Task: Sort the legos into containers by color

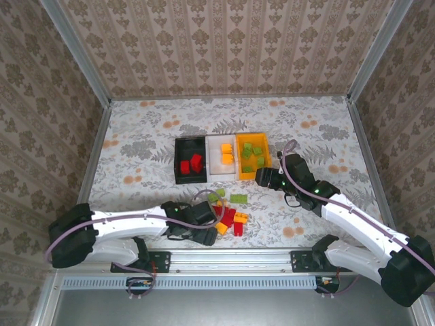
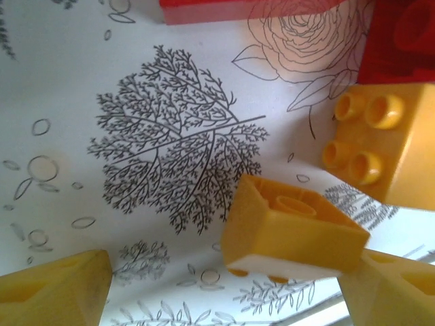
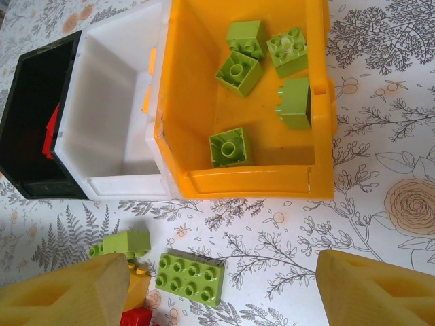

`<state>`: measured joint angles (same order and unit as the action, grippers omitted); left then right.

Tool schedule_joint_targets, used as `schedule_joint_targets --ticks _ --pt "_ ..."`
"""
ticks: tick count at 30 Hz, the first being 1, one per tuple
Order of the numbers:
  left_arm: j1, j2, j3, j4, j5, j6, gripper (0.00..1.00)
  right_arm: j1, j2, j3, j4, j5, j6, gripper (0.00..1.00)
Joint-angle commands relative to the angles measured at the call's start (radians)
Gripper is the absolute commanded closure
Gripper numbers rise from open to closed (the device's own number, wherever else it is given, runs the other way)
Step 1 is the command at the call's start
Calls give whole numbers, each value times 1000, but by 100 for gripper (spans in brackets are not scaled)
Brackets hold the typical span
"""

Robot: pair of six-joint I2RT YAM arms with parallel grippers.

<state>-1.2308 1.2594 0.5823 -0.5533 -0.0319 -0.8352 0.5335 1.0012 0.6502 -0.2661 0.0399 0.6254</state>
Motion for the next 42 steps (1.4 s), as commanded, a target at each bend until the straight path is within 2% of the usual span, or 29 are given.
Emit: schedule_joint_targets --ticks 1,11,16,19,26,31,36,42 --pt "-3 41 3 58 4 1 14 -7 -15 3 -14 17 0 25" --pt "35 109 17 133 31 62 32 -9 -23 0 -18 22 1 25" --pt "34 115 21 126 36 61 51 -10 -22 1 -20 21 -1 25" --pt "34 92 19 108 24 52 57 -10 -23 2 -19 21 -1 25" --pt "37 33 43 31 -27 51 66 -12 -23 9 -16 15 0 25" --pt "49 -34 131 -70 -81 86 68 -12 -32 12 -23 15 0 25" --pt "156 -39 297 -80 -125 208 68 -16 -42 7 -18 17 5 25" --pt "312 156 516 10 -91 357 68 -21 -18 6 -21 18 0 25"
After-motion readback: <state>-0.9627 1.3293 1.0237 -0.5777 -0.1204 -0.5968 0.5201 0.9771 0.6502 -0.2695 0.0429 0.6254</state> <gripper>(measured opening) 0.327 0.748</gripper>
